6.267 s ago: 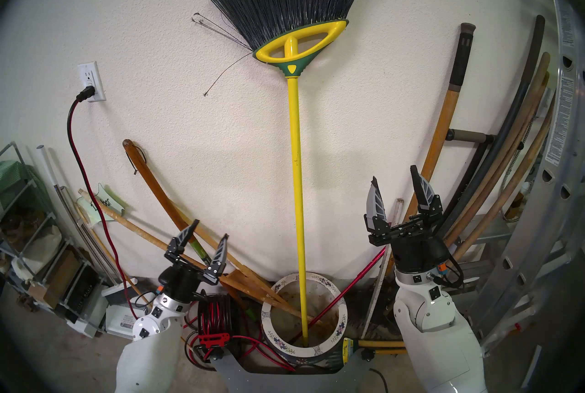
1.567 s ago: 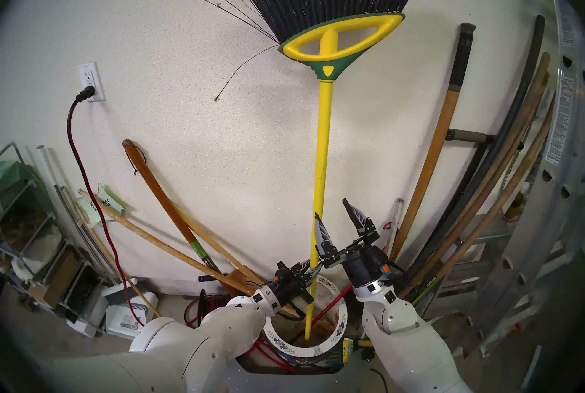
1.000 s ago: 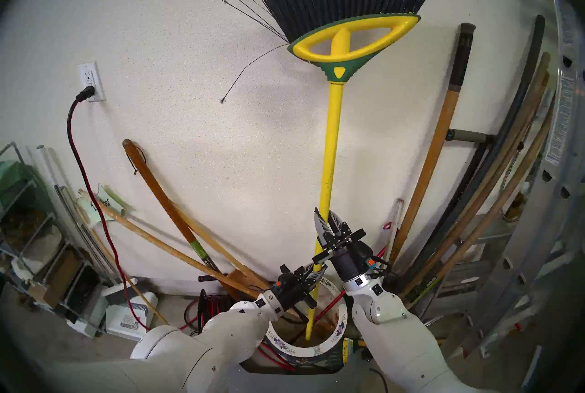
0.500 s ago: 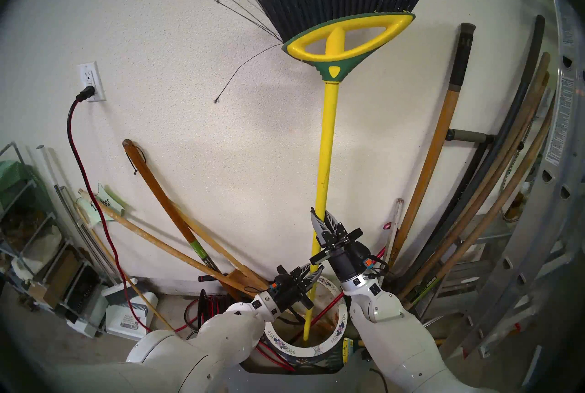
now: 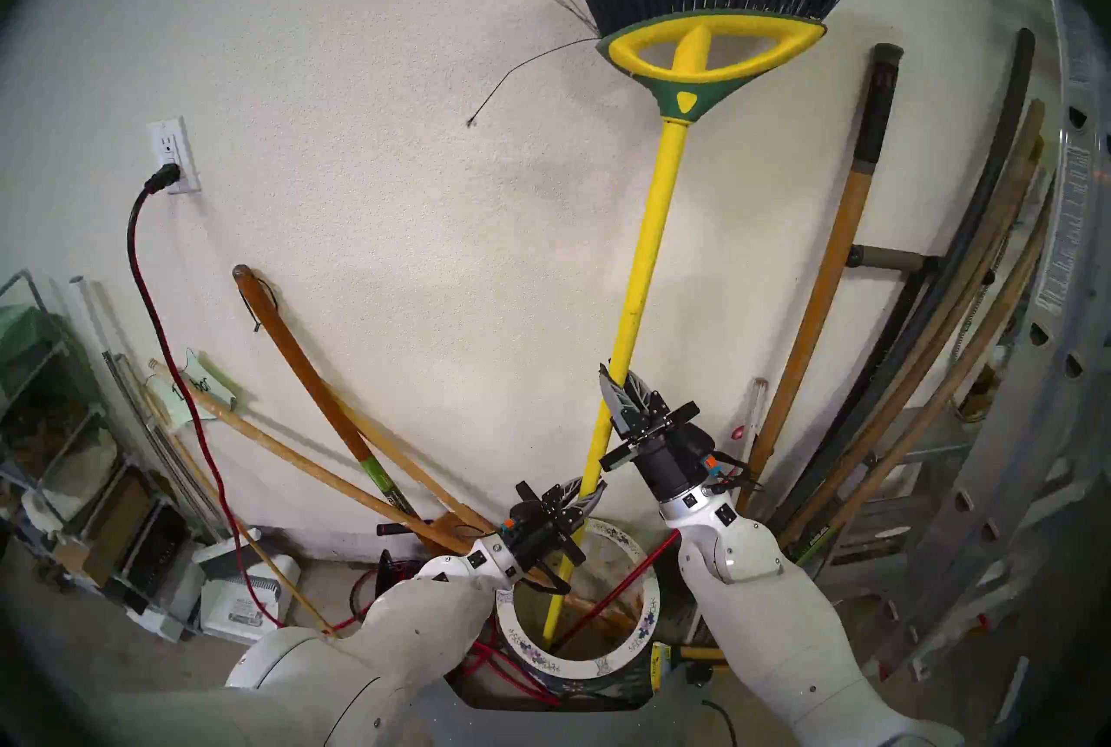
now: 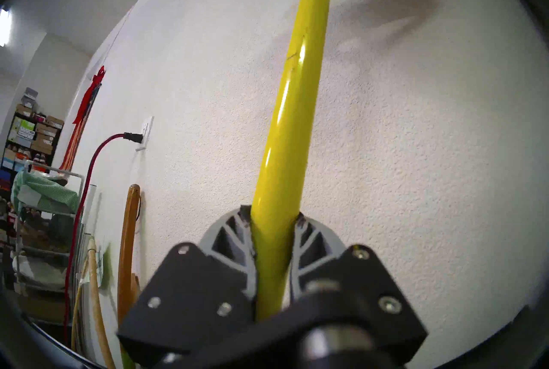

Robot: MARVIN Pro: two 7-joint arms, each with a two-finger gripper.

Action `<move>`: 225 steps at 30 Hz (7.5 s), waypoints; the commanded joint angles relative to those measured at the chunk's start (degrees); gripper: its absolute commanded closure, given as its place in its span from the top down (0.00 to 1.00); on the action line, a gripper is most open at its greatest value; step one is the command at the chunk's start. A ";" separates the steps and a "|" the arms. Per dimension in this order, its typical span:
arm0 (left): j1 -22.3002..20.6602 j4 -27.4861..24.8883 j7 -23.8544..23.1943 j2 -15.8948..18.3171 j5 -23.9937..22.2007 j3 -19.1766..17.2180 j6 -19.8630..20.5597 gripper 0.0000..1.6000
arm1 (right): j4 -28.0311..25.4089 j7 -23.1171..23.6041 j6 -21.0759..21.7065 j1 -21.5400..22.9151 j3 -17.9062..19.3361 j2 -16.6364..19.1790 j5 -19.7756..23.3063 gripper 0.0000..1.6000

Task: Take wooden sticks or brooms out of the pot

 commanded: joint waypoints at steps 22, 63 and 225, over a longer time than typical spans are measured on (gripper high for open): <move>3.86 -17.90 -3.43 5.97 -9.61 -0.75 0.06 0.00 | -10.13 2.72 13.62 13.75 -1.74 -6.44 -0.39 0.00; 11.99 -49.75 -13.85 22.17 -29.43 -3.98 12.33 0.00 | -8.39 3.45 32.29 27.86 -7.55 -11.59 -0.53 0.00; 11.60 -7.61 -30.61 16.21 -45.87 -6.54 25.41 0.00 | 12.03 -0.94 2.44 14.96 -16.22 -16.71 -15.30 0.00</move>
